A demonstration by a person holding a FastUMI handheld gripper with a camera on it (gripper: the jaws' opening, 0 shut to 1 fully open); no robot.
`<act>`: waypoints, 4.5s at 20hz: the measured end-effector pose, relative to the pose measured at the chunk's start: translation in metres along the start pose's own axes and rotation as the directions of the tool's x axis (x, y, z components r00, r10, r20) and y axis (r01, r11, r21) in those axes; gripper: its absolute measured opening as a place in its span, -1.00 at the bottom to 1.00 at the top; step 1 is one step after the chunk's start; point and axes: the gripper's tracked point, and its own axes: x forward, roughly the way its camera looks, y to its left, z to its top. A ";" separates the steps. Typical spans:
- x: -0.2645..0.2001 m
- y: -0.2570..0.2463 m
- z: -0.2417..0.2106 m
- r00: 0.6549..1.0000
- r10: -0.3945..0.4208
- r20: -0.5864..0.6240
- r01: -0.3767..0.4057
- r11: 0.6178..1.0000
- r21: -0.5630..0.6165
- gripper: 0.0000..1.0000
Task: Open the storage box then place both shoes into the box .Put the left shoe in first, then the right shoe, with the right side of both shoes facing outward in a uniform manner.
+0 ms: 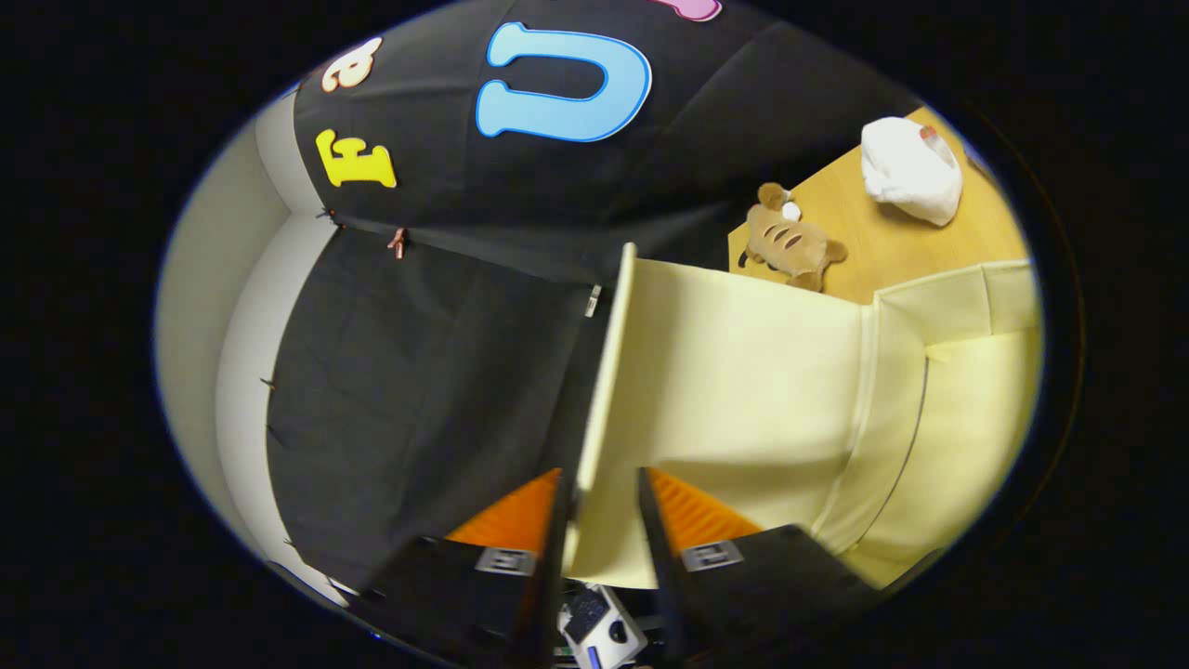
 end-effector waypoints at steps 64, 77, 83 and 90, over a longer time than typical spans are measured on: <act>-0.331 -0.346 0.052 0.449 -0.824 0.345 0.889 0.373 -0.265 -0.89; -0.315 -0.169 0.108 0.487 -0.716 0.501 0.865 0.473 -0.166 -0.90; -0.254 -0.114 0.103 0.525 -0.691 0.497 0.838 0.522 -0.160 -0.89; -0.171 -0.137 0.061 0.492 -0.763 0.419 0.861 0.497 -0.106 -0.89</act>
